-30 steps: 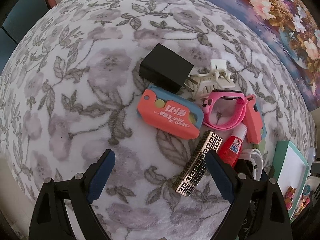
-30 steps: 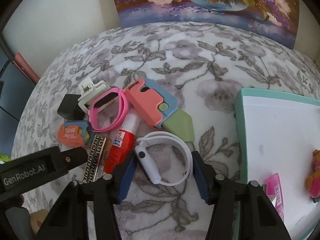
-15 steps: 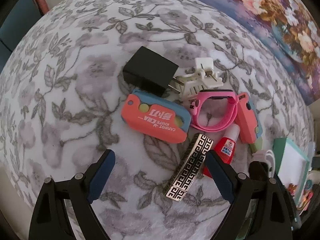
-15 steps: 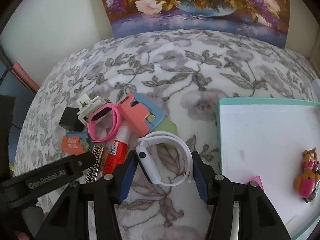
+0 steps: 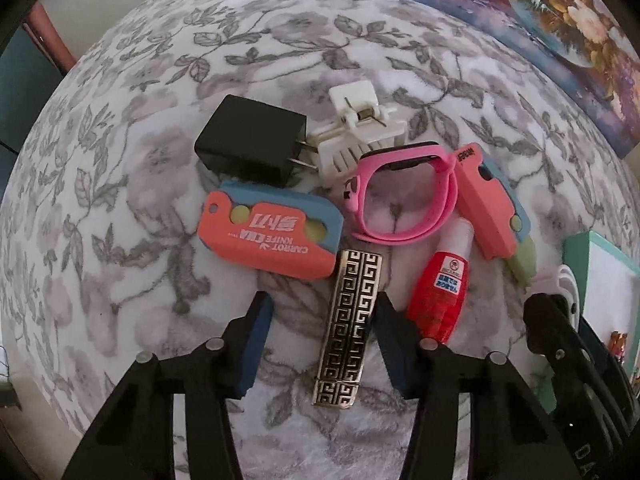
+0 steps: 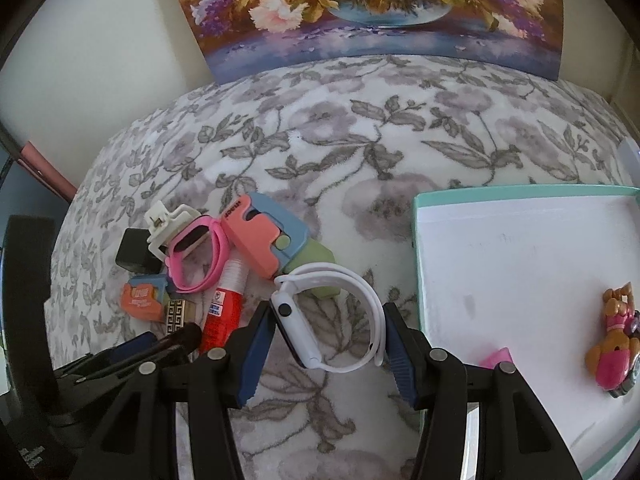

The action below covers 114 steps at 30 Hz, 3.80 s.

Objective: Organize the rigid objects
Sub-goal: 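Grasp the patterned comb with the left tool while the right tool grasps the white watch, then carry the comb and watch over the white tray and open both tools, then move both tools back toward the remaining pile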

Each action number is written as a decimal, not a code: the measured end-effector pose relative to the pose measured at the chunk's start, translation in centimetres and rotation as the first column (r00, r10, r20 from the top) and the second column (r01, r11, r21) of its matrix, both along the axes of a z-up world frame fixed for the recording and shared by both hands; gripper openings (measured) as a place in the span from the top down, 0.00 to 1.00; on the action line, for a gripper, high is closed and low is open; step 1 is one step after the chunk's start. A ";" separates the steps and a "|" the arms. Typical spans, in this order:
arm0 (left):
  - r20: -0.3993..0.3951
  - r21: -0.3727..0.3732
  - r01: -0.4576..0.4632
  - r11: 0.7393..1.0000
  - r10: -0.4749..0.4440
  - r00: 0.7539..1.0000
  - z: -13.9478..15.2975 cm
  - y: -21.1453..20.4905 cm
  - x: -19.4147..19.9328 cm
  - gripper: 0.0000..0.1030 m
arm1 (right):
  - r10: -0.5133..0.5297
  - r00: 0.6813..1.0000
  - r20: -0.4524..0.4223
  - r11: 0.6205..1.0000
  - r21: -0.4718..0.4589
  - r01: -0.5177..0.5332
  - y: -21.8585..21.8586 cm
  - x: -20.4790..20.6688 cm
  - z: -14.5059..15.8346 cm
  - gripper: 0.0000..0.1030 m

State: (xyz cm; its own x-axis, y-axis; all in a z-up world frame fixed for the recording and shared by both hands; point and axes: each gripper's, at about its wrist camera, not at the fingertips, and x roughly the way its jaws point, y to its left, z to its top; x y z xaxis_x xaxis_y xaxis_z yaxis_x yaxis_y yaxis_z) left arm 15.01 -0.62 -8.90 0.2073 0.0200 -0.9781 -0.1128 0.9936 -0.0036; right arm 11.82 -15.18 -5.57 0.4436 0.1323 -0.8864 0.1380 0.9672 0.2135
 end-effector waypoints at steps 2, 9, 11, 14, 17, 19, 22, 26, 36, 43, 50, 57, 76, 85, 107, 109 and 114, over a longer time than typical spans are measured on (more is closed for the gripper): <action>0.006 -0.010 0.000 1.000 0.000 1.000 0.2 -0.2 -0.1 0.68 | -0.002 1.000 -0.002 1.000 0.001 0.002 0.0 0.0 0.0 0.45; 0.014 -0.071 -0.002 0.997 0.003 1.000 1.5 0.8 -0.7 0.80 | -0.004 1.000 -0.003 1.000 0.004 0.004 -0.1 0.0 0.3 0.45; 0.035 -0.071 0.001 0.997 0.001 0.999 2.6 1.3 -0.8 0.80 | -0.003 1.000 0.008 1.000 0.004 0.003 -0.1 -0.1 0.9 0.45; 0.077 -0.083 0.003 0.997 0.004 0.997 4.5 1.6 -0.9 0.80 | -0.006 1.000 0.027 1.000 0.008 0.006 -0.2 -0.3 1.8 0.45; 0.128 -0.107 0.004 0.994 0.010 0.992 6.7 1.9 -1.4 0.80 | -0.027 0.999 0.031 1.000 0.010 0.026 -0.8 -0.5 2.8 0.45; 0.158 -0.112 0.009 0.994 0.009 0.987 7.7 2.2 -2.0 0.80 | -0.037 0.999 0.037 0.999 0.015 0.037 -1.2 -0.7 3.3 0.45; 0.192 -0.121 0.025 0.992 -0.001 0.981 8.9 2.0 -2.6 0.80 | -0.060 0.997 0.042 0.998 0.015 0.059 -1.9 -1.2 4.0 0.45; 0.220 -0.143 0.055 0.988 -0.022 0.975 9.8 1.2 -3.0 0.80 | -0.104 0.994 0.046 0.995 -0.011 0.104 -3.2 -2.2 4.6 0.45; 0.252 -0.134 0.159 0.978 -0.121 0.960 11.5 -3.0 -5.4 0.80 | -0.244 0.970 -0.001 0.969 0.032 0.243 -8.5 -5.3 4.6 0.45; 0.237 -0.151 0.268 0.951 -0.229 0.944 11.3 -7.9 -6.6 0.80 | -0.347 0.938 -0.021 0.938 0.002 0.347 -12.9 -6.7 4.5 0.45; 0.214 -0.148 0.358 0.922 -0.323 0.922 10.7 -12.3 -8.0 0.80 | -0.441 0.896 -0.042 0.897 -0.002 0.441 -17.7 -7.9 3.6 0.45; 0.174 -0.148 0.419 0.896 -0.394 0.903 9.4 -16.2 -9.2 0.80 | -0.529 0.847 -0.050 0.848 -0.039 0.528 -21.5 -9.4 3.2 0.45; 0.052 -0.117 0.509 0.853 -0.507 0.861 5.5 -22.9 -11.4 0.80 | -0.630 0.770 -0.105 0.777 -0.074 0.625 -26.3 -11.7 1.3 0.44; 0.029 -0.110 0.493 0.863 -0.493 0.870 4.6 -22.3 -11.1 0.78 | -0.644 0.753 -0.135 0.764 -0.081 0.640 -26.6 -11.7 0.9 0.43; 0.099 -0.046 0.192 0.980 -0.187 0.977 6.8 -13.5 -6.5 0.31 | -0.526 0.848 -0.064 0.842 -0.176 0.509 -20.8 -9.1 3.4 0.31; 0.096 -0.055 0.134 0.989 -0.128 0.987 6.7 -11.8 -5.8 0.31 | -0.490 0.871 -0.045 0.861 -0.184 0.474 -19.4 -8.5 3.9 0.31; 0.085 -0.069 0.015 0.998 -0.009 0.996 6.3 -8.0 -4.6 0.22 | -0.389 0.921 -0.009 0.910 -0.161 0.383 -15.7 -7.5 4.7 0.31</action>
State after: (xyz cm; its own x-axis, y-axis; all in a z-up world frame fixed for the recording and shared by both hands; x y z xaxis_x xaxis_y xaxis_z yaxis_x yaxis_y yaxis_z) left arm 10.38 -8.58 -2.63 0.2889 -0.0501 -0.9560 -0.0970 0.9920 -0.0813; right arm 4.35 -30.86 -0.92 0.3961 -0.1807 -0.9003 0.5124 0.8571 0.0534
